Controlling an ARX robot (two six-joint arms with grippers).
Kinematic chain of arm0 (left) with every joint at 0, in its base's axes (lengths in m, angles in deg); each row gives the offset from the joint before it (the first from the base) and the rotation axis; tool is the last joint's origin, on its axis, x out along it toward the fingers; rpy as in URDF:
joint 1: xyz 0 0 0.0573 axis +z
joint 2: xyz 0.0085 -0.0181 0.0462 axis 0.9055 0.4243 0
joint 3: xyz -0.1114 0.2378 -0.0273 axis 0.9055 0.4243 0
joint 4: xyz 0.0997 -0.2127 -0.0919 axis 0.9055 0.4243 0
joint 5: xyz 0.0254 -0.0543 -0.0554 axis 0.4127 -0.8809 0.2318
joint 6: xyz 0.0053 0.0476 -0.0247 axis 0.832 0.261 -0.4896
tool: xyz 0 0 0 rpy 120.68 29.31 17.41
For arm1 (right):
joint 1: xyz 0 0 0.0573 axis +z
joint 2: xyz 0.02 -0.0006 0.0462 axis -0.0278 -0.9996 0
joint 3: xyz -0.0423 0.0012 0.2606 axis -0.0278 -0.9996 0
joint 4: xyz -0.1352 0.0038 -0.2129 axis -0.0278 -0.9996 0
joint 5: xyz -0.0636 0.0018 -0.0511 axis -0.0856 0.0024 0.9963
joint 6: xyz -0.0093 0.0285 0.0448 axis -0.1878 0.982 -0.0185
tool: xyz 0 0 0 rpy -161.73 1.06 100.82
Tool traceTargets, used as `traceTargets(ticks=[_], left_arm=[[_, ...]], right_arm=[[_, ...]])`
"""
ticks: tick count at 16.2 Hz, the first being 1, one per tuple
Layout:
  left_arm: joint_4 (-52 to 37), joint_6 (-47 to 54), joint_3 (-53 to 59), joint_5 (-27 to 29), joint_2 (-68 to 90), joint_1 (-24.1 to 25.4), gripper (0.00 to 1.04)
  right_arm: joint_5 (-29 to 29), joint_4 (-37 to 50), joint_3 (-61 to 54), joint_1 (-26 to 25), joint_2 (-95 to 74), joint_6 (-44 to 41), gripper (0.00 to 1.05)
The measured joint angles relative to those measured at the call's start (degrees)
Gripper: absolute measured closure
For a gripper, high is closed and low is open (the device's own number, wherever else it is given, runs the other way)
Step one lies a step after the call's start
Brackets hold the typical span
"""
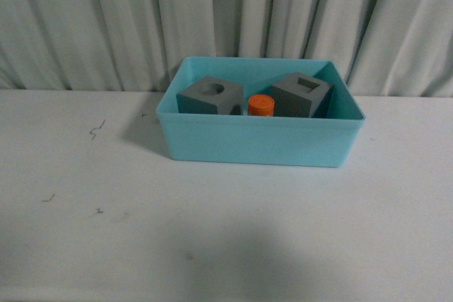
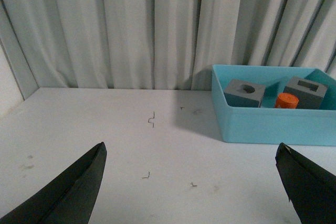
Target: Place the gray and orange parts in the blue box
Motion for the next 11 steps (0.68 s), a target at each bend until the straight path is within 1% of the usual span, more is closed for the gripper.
traceTargets(ticks=[1, 7, 11], left_arm=[[0.0, 0.0, 0.0, 0.0, 0.0, 0.0, 0.07], [0.0, 0.0, 0.0, 0.0, 0.0, 0.0, 0.07], [0.0, 0.0, 0.0, 0.0, 0.0, 0.0, 0.07]], right_arm=[[0.1, -2.3, -0.2, -1.6, 2.7, 0.1, 1.03], [-0.6, -15.7, -0.3, -1.4, 17.4, 0.0, 1.03], [-0.6, -22.6, -0.3, -1.4, 24.6, 0.0, 1.03]])
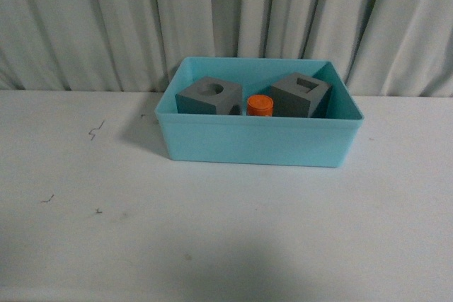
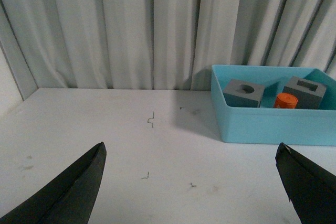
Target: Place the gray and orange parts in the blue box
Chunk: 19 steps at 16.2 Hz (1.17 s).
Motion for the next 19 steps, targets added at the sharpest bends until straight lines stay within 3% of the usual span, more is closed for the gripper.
traceTargets(ticks=[6, 8, 16, 17, 18, 19], left_arm=[[0.0, 0.0, 0.0, 0.0, 0.0, 0.0, 0.07], [0.0, 0.0, 0.0, 0.1, 0.0, 0.0, 0.07], [0.0, 0.0, 0.0, 0.0, 0.0, 0.0, 0.07], [0.0, 0.0, 0.0, 0.0, 0.0, 0.0, 0.07], [0.0, 0.0, 0.0, 0.0, 0.0, 0.0, 0.07], [0.0, 0.0, 0.0, 0.0, 0.0, 0.0, 0.07]], right_arm=[[0.0, -7.8, 0.0, 0.0, 7.6, 0.0, 1.03], [-0.1, -18.2, 0.0, 0.0, 17.0, 0.0, 1.03], [-0.1, -18.1, 0.0, 0.0, 17.5, 0.0, 1.03], [-0.1, -18.1, 0.0, 0.0, 17.5, 0.0, 1.0], [-0.1, -18.1, 0.0, 0.0, 17.5, 0.0, 0.88], [-0.1, -18.1, 0.0, 0.0, 17.5, 0.0, 0.84]])
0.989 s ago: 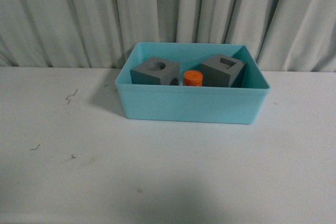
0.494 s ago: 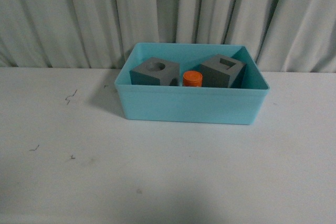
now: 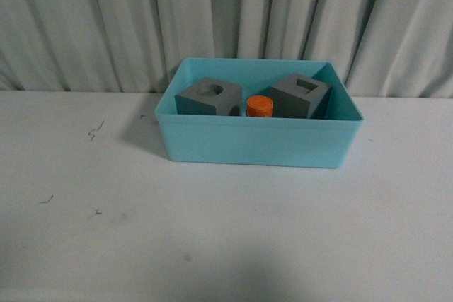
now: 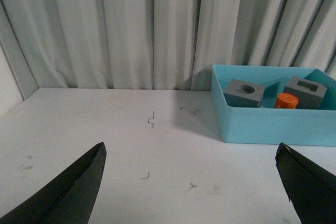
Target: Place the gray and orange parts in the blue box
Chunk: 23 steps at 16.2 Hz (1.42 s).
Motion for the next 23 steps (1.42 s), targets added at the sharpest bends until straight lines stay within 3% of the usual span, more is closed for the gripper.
traceTargets(ticks=[1, 7, 23], left_arm=[[0.0, 0.0, 0.0, 0.0, 0.0, 0.0, 0.07], [0.0, 0.0, 0.0, 0.0, 0.0, 0.0, 0.07], [0.0, 0.0, 0.0, 0.0, 0.0, 0.0, 0.07]], right_arm=[[0.0, 0.0, 0.0, 0.0, 0.0, 0.0, 0.79], [0.0, 0.0, 0.0, 0.0, 0.0, 0.0, 0.07], [0.0, 0.0, 0.0, 0.0, 0.0, 0.0, 0.06]])
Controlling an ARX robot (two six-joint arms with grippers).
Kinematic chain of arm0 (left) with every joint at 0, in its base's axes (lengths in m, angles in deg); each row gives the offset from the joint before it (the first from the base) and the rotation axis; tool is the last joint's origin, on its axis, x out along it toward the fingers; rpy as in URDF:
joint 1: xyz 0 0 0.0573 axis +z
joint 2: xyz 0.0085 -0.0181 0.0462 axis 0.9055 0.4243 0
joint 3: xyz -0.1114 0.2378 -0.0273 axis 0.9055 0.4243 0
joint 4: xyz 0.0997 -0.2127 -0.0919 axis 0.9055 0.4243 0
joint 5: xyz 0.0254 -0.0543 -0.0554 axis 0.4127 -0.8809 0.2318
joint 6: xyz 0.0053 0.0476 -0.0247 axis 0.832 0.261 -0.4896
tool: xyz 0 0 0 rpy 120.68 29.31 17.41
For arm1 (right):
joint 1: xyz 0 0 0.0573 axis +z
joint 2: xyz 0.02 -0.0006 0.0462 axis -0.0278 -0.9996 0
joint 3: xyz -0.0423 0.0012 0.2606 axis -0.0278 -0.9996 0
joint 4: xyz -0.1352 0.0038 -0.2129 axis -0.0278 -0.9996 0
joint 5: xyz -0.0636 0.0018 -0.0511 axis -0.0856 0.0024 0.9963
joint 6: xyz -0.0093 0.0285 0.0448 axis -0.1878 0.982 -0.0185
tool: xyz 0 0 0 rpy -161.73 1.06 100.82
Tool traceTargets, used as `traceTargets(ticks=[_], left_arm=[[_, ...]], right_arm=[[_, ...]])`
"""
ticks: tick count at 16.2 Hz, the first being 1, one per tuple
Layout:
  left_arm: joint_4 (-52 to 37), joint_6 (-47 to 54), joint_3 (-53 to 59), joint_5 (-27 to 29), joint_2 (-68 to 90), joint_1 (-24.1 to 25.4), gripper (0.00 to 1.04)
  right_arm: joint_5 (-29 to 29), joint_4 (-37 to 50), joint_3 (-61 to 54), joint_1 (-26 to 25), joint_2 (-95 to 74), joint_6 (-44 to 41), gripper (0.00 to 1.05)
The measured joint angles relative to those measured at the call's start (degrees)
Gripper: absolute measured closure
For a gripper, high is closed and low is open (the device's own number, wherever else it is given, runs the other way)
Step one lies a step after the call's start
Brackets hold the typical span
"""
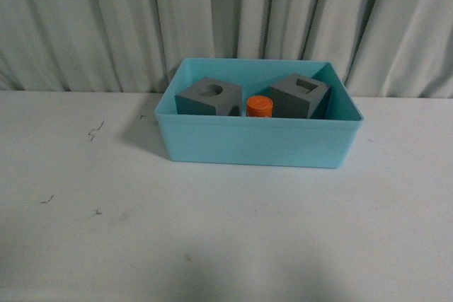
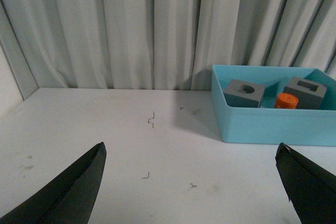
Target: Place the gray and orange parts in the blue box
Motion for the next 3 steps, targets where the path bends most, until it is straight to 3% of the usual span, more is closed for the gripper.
traceTargets(ticks=[3], left_arm=[[0.0, 0.0, 0.0, 0.0, 0.0, 0.0, 0.07]], right_arm=[[0.0, 0.0, 0.0, 0.0, 0.0, 0.0, 0.06]])
